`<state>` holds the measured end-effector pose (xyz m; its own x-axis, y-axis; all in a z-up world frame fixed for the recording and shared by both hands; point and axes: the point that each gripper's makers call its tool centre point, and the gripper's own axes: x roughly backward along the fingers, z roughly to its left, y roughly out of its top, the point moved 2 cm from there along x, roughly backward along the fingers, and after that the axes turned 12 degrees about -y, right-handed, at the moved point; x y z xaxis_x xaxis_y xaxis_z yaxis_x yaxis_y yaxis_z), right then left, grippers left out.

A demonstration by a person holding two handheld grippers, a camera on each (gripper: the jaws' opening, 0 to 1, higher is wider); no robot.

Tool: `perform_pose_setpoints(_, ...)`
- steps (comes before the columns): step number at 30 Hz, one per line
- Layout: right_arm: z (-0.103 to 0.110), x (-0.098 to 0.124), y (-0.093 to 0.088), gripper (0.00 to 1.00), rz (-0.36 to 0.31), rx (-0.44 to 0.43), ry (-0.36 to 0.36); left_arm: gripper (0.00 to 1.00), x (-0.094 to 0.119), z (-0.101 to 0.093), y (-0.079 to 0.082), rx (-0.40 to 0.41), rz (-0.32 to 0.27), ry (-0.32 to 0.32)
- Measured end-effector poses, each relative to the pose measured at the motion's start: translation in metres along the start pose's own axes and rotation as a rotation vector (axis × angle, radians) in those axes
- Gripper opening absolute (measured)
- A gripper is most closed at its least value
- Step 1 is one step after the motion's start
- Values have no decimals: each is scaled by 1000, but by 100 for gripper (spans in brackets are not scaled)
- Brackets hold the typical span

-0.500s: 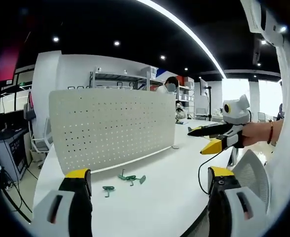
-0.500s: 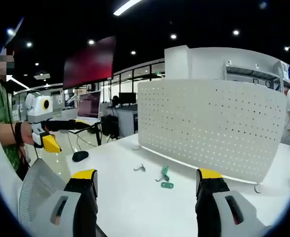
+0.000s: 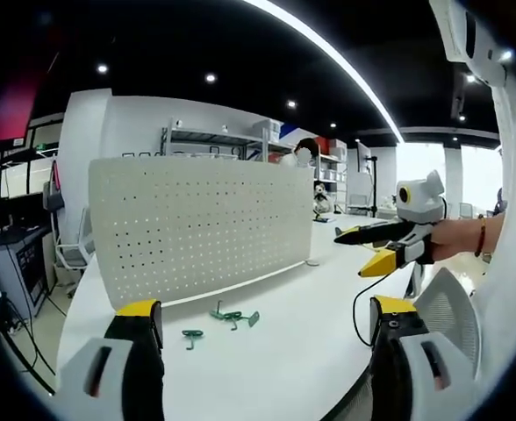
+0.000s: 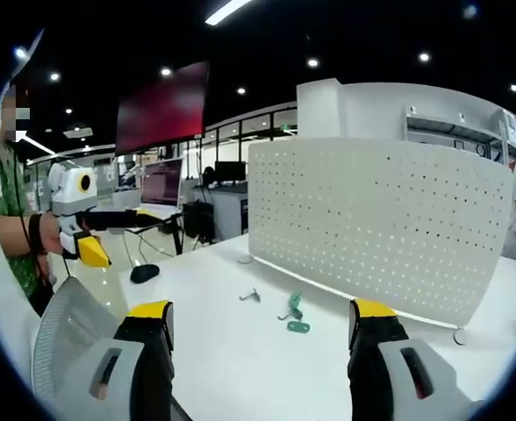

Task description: Insert the hook assembly into the mounting plate slot until the hook locks in place.

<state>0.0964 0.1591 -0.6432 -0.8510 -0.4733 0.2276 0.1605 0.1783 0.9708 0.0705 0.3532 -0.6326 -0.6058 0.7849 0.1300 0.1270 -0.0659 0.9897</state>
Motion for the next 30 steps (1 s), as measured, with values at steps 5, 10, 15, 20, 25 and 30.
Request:
perform_pose_setpoints(5, -3, -1, 0, 83, 13, 19, 10, 100, -5, 1, 1, 6, -4, -4)
perform_pose_setpoints(10, -6, -2, 2, 82, 7, 15, 1, 100, -11, 0, 1, 0, 9, -22)
perform_pose_setpoints(15, -6, -6, -1, 81, 16, 17, 2, 100, -15, 2, 0, 3, 10, -27)
perform_pose_setpoints(20, -5, -10, -1, 80, 16, 16, 3, 100, -21, 1, -4, 11, 20, -44)
perform_pose_setpoints(25, -5, -12, -3, 79, 21, 13, 4, 100, -26, 1, -6, 15, 20, -58)
perform_pose_setpoints(30, -6, -15, -5, 78, 30, 6, 6, 99, -27, 4, -8, 20, 23, -62)
